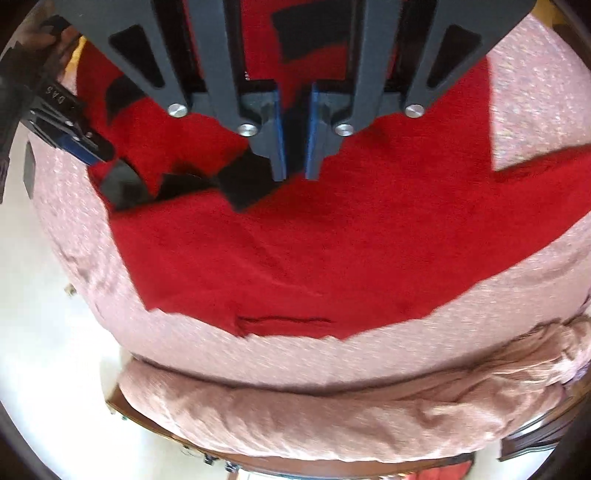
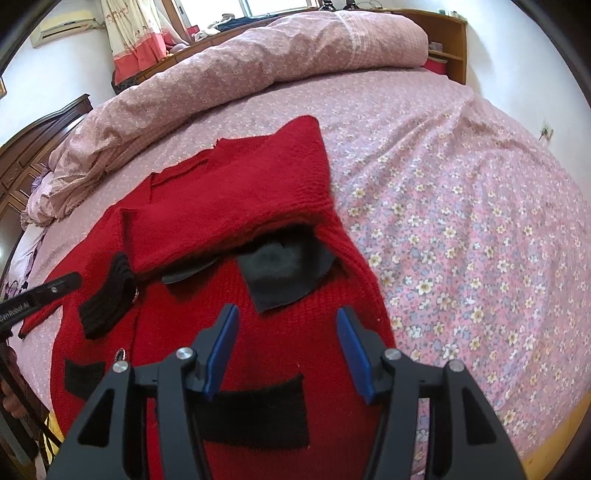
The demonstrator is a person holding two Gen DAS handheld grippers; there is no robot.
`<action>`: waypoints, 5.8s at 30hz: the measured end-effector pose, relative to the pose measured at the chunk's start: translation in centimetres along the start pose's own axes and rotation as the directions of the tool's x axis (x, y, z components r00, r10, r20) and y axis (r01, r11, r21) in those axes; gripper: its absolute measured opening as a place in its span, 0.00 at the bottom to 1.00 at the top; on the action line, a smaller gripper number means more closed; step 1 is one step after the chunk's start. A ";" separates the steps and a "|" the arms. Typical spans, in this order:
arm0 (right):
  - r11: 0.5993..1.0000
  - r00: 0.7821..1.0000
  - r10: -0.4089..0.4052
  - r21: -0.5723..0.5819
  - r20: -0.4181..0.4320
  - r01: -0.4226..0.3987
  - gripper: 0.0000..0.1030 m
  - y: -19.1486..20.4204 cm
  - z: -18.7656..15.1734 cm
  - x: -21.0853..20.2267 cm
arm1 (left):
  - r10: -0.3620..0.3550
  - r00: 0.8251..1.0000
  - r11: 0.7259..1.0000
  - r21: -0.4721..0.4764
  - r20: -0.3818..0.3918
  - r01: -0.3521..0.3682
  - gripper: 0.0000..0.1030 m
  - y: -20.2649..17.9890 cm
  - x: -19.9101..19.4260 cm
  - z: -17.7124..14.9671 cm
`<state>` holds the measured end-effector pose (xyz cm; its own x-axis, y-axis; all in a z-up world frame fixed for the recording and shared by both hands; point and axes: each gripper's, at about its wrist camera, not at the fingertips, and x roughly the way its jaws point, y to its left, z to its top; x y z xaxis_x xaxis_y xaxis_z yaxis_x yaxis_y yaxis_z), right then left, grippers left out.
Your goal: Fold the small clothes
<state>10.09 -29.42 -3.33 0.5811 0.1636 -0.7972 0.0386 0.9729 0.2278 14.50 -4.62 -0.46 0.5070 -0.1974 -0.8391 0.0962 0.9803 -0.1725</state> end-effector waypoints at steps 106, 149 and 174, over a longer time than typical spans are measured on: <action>0.993 0.999 0.010 -0.118 -0.037 -0.014 0.59 6.9 -0.9 -2.1 | 0.393 0.917 0.808 -0.452 -0.067 -0.378 0.14 27.4 -7.2 -5.9; 0.980 0.987 -0.133 -0.161 -0.090 0.117 0.63 9.7 -3.0 0.4 | 0.248 0.965 0.691 -0.713 0.081 -0.118 0.18 35.9 -5.3 -5.5; 0.981 0.991 -0.100 -0.173 -0.092 0.082 0.63 9.6 -3.8 0.9 | 0.149 0.956 0.471 -0.868 0.251 0.155 0.33 38.2 -6.0 -9.3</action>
<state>7.91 -19.33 -3.93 0.4967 0.0804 -0.8642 -0.0550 0.9966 0.0611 7.20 33.99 -6.78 0.7143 -0.0412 -0.6986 -0.6202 0.4253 -0.6592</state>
